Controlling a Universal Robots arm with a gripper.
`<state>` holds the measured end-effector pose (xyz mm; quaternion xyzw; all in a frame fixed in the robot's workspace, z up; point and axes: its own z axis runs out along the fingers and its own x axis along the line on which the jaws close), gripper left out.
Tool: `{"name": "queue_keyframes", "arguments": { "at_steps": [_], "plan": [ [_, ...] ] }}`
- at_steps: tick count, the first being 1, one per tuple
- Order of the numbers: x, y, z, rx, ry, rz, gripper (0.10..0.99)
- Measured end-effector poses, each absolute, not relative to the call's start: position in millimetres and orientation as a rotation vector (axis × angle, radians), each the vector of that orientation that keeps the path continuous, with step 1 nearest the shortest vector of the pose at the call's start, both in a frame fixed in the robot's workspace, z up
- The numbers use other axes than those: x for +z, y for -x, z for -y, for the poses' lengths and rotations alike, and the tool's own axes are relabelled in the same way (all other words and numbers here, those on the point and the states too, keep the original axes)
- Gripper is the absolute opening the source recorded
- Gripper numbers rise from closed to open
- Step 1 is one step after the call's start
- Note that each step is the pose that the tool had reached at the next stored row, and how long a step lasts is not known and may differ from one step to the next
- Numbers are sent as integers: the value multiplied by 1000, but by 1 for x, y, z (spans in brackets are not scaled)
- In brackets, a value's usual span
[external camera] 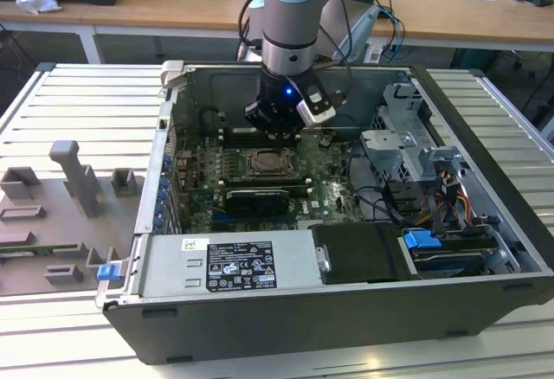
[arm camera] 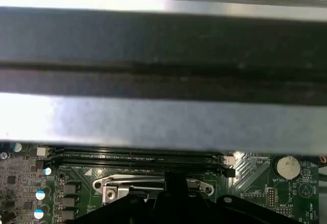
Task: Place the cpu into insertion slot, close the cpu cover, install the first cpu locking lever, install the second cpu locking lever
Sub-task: 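Install the second cpu locking lever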
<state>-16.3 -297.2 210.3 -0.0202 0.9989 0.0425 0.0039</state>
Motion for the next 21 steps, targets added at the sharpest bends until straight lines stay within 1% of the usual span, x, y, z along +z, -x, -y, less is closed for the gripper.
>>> {"name": "queue_keyframes", "arguments": {
  "at_steps": [11, 14, 19, 21],
  "plan": [
    [214, 16, 306, 133, 63, -3130, 106],
    [223, 16, 305, 133, 63, -3130, 106],
    [262, 17, 306, 133, 63, -3130, 106],
    [262, 18, 308, 133, 64, -3130, 106]
  ]
}}
